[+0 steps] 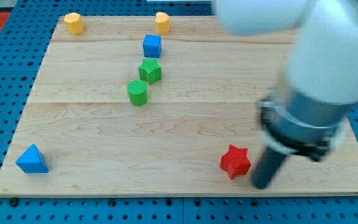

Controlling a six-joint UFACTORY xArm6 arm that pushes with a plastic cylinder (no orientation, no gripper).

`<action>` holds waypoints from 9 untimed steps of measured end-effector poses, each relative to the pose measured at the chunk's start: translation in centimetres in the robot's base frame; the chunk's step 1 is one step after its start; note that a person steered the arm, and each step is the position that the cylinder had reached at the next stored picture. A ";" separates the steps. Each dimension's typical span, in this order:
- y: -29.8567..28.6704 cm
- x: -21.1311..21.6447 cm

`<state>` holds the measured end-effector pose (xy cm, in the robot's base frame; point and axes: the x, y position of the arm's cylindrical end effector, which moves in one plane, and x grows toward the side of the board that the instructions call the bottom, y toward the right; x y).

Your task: Move the red star to the bottom left of the green circle

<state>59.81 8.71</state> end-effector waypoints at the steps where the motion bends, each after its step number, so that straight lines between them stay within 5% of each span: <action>1: -4.5 -6.5; 2: -5.4 -8.8; 3: 0.7 -7.9; 4: 1.5 -12.7; 6: -6.8 -12.2; 9: -6.9 -8.4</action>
<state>51.36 1.76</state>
